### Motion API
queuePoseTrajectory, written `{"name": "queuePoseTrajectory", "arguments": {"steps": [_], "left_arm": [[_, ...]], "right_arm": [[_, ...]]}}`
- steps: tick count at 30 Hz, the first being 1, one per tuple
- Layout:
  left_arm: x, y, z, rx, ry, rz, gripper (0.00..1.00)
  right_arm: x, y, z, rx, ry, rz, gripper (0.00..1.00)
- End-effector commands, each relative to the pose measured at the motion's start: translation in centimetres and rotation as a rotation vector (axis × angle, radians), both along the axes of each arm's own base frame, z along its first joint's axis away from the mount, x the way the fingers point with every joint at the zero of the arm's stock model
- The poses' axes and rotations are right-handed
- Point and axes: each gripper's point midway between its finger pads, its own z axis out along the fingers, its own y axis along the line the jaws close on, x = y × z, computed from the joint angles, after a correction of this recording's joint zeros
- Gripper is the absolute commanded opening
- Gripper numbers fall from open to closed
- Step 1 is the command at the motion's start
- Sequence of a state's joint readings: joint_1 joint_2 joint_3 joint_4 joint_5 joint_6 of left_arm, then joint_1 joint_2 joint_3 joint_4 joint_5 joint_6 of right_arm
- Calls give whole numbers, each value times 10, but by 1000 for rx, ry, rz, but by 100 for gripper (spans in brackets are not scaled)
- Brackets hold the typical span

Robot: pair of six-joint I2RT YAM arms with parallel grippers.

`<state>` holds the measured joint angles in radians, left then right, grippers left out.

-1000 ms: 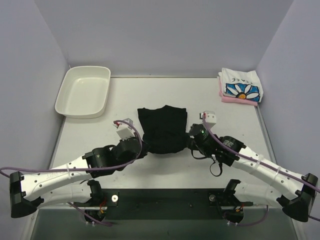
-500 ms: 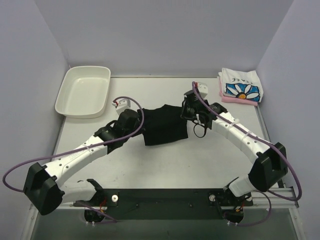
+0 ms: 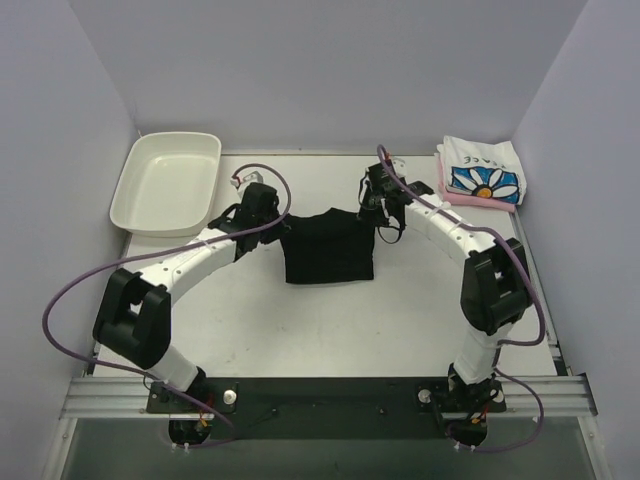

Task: Fold and stack the t-shirts

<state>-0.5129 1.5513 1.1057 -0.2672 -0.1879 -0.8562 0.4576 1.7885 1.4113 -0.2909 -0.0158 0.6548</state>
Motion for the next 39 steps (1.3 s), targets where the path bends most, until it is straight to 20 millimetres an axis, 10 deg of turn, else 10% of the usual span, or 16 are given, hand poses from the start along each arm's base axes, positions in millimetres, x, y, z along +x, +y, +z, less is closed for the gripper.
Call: {"name": "queuePoseTrajectory", "arguments": {"steps": [1, 13, 14, 16, 17, 20, 29, 39], "left_arm": [[33, -15, 0, -48, -25, -32, 0], [93, -3, -39, -58, 20, 13, 0], [98, -1, -41, -58, 20, 19, 5], [111, 3, -43, -54, 13, 41, 49], [116, 8, -41, -41, -1, 63, 95], [130, 12, -16, -29, -71, 87, 96], [96, -6, 76, -119, -206, 15, 96], [24, -47, 79, -314, -242, -104, 96]], "right_arm": [[18, 4, 7, 48, -5, -10, 0], [73, -8, -21, 77, 32, -71, 0], [77, -11, -30, 74, 49, -77, 11], [85, -11, -32, 55, 42, -69, 46], [92, -13, -30, 41, 28, -77, 61], [104, -23, -7, -7, -51, -95, 100], [73, -20, 86, -14, -276, -48, 100], [24, 48, 72, 288, -116, 132, 100]]}}
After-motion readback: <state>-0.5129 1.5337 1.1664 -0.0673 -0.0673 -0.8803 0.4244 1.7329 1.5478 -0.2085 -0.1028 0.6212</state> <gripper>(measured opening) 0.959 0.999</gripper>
